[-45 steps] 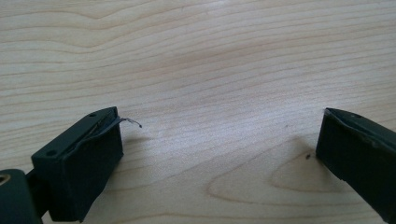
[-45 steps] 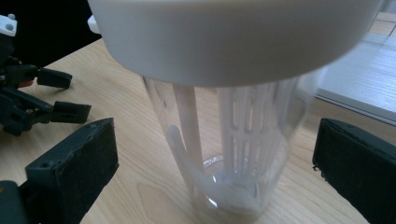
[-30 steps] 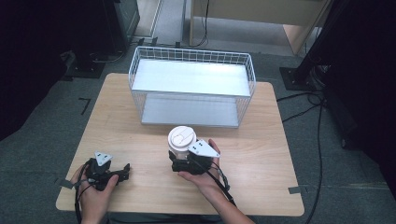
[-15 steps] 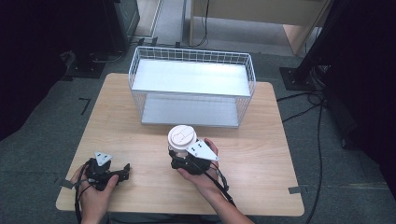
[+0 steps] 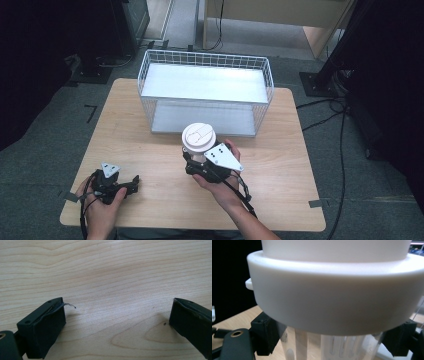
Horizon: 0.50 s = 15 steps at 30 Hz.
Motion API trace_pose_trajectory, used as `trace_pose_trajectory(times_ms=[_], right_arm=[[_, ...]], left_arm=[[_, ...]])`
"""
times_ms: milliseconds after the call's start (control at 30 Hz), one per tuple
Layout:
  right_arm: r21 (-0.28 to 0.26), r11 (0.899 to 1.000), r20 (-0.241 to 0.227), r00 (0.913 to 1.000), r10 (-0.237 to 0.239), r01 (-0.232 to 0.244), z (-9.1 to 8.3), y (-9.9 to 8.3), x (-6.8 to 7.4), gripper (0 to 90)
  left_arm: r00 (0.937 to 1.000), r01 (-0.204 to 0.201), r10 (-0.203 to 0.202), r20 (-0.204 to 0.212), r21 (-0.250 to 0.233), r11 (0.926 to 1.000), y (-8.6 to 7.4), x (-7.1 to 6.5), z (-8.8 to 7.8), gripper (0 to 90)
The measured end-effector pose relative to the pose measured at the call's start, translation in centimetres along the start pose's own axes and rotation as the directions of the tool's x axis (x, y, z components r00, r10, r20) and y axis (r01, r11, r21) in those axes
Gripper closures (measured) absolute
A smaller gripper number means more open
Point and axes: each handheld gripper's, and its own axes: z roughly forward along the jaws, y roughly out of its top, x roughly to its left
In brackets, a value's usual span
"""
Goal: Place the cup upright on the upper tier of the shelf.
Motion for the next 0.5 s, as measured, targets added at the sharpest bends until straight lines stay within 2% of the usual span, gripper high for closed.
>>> trace_pose_trajectory(times_ms=[500], right_arm=[[-0.077, 0.997, 0.065, 0.9977, 0.017, -0.012, -1.3, 4.1, -2.4, 16.2]], left_arm=[[1.0, 0.001, -0.001, 0.0, -0.001, 1.0, 0.0, 0.0, 0.0, 1.0]])
